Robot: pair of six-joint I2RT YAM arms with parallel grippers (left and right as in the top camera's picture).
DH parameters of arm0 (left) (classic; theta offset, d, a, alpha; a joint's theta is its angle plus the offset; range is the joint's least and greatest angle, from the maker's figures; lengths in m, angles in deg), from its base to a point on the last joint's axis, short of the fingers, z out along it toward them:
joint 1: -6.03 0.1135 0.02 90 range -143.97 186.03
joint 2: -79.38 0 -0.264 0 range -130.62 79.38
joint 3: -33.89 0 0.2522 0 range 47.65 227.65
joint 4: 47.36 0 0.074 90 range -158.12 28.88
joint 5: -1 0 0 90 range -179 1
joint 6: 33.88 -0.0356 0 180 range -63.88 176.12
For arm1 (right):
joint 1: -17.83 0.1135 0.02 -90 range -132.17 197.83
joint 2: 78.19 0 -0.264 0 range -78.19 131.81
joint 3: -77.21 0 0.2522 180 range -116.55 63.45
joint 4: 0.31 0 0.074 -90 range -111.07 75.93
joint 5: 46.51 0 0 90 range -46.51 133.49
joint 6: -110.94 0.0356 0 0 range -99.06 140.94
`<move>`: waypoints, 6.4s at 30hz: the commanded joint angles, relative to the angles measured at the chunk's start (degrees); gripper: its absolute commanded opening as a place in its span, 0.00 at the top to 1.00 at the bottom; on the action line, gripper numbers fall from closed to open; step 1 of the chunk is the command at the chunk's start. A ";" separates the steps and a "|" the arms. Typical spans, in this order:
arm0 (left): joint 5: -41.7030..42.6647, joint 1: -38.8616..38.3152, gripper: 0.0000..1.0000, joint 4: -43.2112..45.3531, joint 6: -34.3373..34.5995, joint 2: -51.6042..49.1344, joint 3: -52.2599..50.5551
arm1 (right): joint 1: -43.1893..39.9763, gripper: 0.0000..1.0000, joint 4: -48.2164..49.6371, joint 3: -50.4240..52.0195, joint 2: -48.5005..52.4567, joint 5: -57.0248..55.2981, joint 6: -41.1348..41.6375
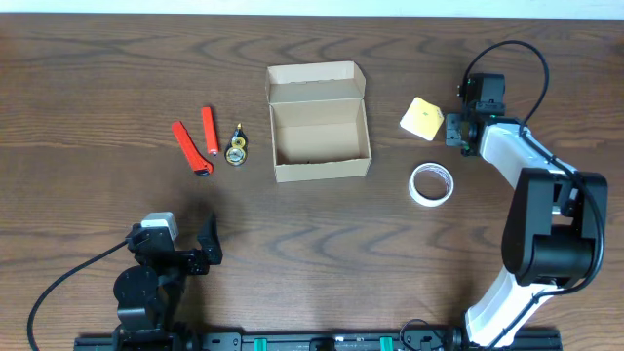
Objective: Pack container
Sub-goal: 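Reach right gripper to the green tape roll and grasp it, then carry green tape roll with right gripper into the cardboard box, then release green tape and move right gripper to the clear tape roll, then grasp clear tape roll and place it in the box with right gripper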
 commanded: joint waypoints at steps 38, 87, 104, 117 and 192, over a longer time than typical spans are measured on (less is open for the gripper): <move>0.20 0.11 0.05 -0.17 0.35 0.31 -1.20 | 39.67 0.99 -9.57 -24.24 1.57 10.67 17.75; 0.20 0.11 0.05 -0.17 0.35 0.31 -1.20 | 44.35 0.51 -13.62 -25.99 5.09 13.94 18.29; 0.20 0.11 0.05 -0.17 0.35 0.31 -1.20 | 28.24 0.49 -31.32 -28.09 -11.74 8.09 16.57; 0.20 0.11 0.05 -0.17 0.35 0.31 -1.20 | 11.67 0.40 -45.40 -22.36 -11.54 7.63 16.63; 0.20 0.11 0.05 -0.17 0.35 0.31 -1.20 | 43.23 0.99 -30.05 -35.04 7.50 11.52 18.03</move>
